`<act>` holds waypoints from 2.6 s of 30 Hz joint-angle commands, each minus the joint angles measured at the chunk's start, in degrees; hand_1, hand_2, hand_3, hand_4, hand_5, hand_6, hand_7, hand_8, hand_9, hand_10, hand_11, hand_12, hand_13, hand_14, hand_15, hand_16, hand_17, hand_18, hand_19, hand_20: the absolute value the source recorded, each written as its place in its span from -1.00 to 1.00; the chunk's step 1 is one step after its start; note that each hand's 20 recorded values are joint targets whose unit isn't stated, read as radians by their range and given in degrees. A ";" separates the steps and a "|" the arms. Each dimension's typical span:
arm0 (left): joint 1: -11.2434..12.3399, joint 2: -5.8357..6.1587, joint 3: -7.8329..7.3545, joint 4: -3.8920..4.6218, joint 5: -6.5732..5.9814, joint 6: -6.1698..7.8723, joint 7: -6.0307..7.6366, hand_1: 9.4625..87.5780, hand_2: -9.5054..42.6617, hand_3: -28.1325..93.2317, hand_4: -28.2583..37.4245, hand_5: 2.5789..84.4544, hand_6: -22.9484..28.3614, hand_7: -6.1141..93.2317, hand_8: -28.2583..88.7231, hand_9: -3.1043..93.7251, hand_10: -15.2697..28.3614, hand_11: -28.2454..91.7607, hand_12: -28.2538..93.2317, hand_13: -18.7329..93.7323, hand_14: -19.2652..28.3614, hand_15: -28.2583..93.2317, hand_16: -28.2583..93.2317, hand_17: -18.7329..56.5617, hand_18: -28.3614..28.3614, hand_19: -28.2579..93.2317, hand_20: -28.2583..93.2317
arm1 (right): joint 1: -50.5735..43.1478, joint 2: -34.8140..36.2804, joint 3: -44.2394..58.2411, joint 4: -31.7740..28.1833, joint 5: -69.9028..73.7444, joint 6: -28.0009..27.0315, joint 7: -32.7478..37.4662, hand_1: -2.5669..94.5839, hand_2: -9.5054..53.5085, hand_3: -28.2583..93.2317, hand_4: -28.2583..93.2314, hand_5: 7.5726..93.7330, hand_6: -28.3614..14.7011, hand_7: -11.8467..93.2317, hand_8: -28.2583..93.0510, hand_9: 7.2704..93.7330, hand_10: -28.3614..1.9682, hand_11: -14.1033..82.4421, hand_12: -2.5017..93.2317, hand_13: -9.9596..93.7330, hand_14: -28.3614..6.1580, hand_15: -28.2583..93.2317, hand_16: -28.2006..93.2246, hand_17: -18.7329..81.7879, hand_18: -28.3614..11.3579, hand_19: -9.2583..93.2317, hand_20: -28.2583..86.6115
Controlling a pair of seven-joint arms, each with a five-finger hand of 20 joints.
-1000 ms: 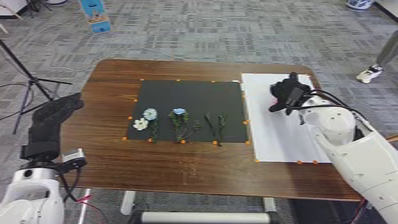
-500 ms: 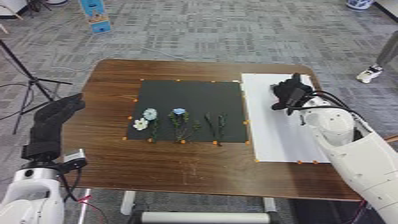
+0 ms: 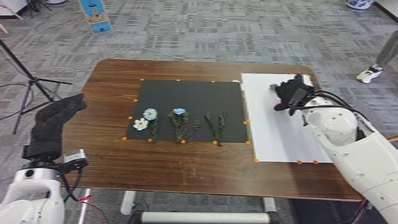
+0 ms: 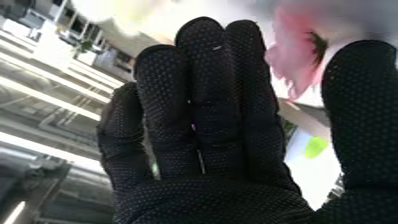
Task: Arrange flowers
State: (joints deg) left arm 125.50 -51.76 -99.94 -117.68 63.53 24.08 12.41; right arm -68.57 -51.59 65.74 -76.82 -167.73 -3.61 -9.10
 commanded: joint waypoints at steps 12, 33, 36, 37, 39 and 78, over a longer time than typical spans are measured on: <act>1.03 -0.53 -1.08 -1.02 -0.16 -0.41 -0.56 -0.60 -0.53 0.66 -0.93 0.05 0.00 -0.54 -0.66 0.03 0.25 -0.20 -0.34 -0.08 0.33 -0.38 -0.53 -0.38 0.17 -0.52 -0.31 | -1.94 5.68 -2.36 -7.00 1.28 0.89 0.64 0.05 -0.63 0.41 -0.97 0.62 0.44 -0.19 -0.40 0.76 0.19 0.06 -0.35 0.41 -0.17 0.47 0.10 -0.10 -0.72 0.57 0.59; 0.55 0.69 -1.65 -0.46 0.89 -0.20 -0.04 -0.61 -0.51 0.66 -0.97 0.06 -0.01 -0.54 -0.67 0.04 0.25 -0.20 -0.34 -0.08 0.32 -0.38 -0.53 -0.38 0.16 -0.51 -0.31 | 15.34 -7.30 -26.55 -12.44 9.49 5.94 -0.01 0.09 -0.58 0.40 -0.98 0.62 0.43 -0.20 -0.39 0.74 0.20 0.07 -0.34 0.39 -0.16 0.49 0.12 -0.10 -0.68 0.57 0.60; 0.08 0.86 -1.31 -0.27 0.96 -0.71 0.20 -0.61 -0.51 0.66 -0.97 0.06 -0.01 -0.54 -0.67 0.03 0.25 -0.20 -0.34 -0.08 0.32 -0.38 -0.53 -0.38 0.16 -0.51 -0.31 | 14.05 -9.08 -26.40 -11.04 7.93 5.84 -0.75 0.09 -0.59 0.40 -0.98 0.62 0.43 -0.20 -0.39 0.74 0.20 0.07 -0.34 0.39 -0.16 0.49 0.12 -0.10 -0.68 0.57 0.60; -0.26 0.78 -1.11 -0.21 0.95 -0.58 -0.04 -0.61 -0.51 0.66 -0.97 0.06 -0.01 -0.54 -0.67 0.03 0.25 -0.20 -0.34 -0.08 0.32 -0.38 -0.53 -0.38 0.16 -0.51 -0.31 | 13.59 -9.80 -25.89 -10.12 7.25 5.88 -1.18 0.09 -0.59 0.40 -0.98 0.62 0.43 -0.20 -0.39 0.74 0.20 0.07 -0.34 0.39 -0.16 0.49 0.12 -0.11 -0.68 0.57 0.60; 0.44 0.43 -1.52 -0.54 0.91 -0.18 -0.03 -0.61 -0.50 0.66 -0.97 0.06 -0.01 -0.54 -0.67 0.03 0.25 -0.20 -0.34 -0.08 0.32 -0.38 -0.53 -0.38 0.16 -0.51 -0.31 | 12.50 -11.48 -24.34 -8.30 5.43 5.92 -2.55 0.09 -0.59 0.39 -0.98 0.62 0.43 -0.20 -0.39 0.74 0.21 0.06 -0.34 0.39 -0.15 0.48 0.12 -0.11 -0.68 0.57 0.60; -1.84 0.62 0.48 0.00 0.94 -2.26 -1.60 -0.63 -0.51 0.67 -0.97 0.05 -0.01 -0.54 -0.67 0.03 0.24 -0.21 -0.34 -0.10 0.32 -0.38 -0.53 -0.41 0.20 -0.52 -0.31 | 6.45 -21.38 -16.68 0.21 -9.18 4.49 -7.96 0.07 -0.59 0.36 -1.00 0.58 0.59 -0.17 -0.49 0.45 0.18 -0.23 -0.43 0.15 -0.18 0.41 0.04 -0.25 -0.54 0.40 0.50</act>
State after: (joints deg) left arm 124.22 -51.33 -99.72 -117.80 64.18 23.07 11.84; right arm -60.16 -72.29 48.83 -76.40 -168.09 1.58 -16.49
